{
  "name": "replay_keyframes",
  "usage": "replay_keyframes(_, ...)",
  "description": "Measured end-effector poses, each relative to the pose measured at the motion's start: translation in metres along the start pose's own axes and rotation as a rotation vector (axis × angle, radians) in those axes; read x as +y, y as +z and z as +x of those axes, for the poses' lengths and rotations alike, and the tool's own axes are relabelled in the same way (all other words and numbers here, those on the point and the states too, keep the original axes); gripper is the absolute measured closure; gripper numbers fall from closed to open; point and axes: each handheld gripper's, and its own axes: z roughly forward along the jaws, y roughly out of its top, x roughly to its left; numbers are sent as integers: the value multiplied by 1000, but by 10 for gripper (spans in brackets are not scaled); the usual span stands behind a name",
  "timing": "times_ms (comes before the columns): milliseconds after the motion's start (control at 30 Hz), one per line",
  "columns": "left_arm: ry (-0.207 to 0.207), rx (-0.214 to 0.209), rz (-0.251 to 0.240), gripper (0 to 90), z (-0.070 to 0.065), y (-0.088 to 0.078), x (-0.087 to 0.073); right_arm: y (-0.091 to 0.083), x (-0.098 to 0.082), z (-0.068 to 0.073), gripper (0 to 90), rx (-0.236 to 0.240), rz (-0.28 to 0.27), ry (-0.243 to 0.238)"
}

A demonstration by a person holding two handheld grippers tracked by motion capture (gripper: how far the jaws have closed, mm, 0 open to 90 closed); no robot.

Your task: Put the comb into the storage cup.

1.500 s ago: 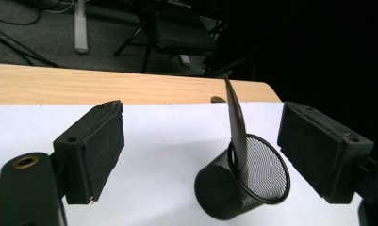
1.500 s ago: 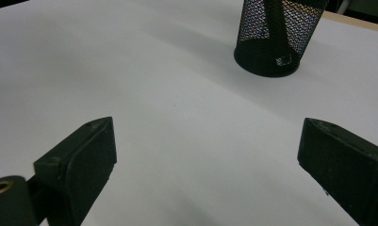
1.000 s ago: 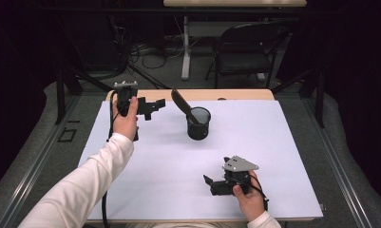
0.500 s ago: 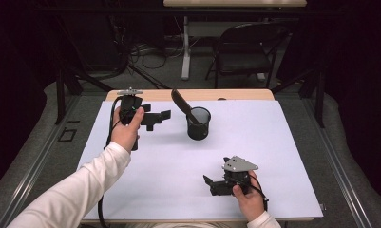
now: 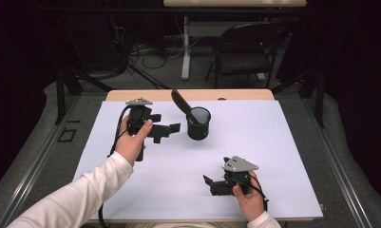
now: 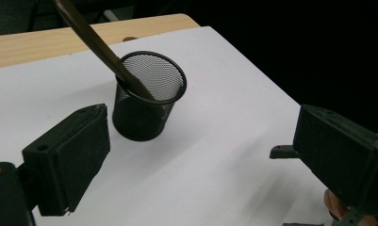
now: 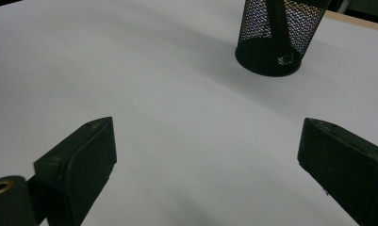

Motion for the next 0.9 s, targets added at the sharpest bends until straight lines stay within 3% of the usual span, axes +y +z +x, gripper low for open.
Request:
replay_keyframes(400, 44, -29, 45, 50, -8, -2, -11, 0, 0, 0, 49, -1, 1, 1)
replay_keyframes(700, 86, -35, 72, 51, -8, -6, -17, 0, 0, 0, 48, -1, 2, 1)
replay_keyframes(900, 90, -49, 80, 51, -5, -8, -26, 0, 0, 0, 49, 1, 4, -1)
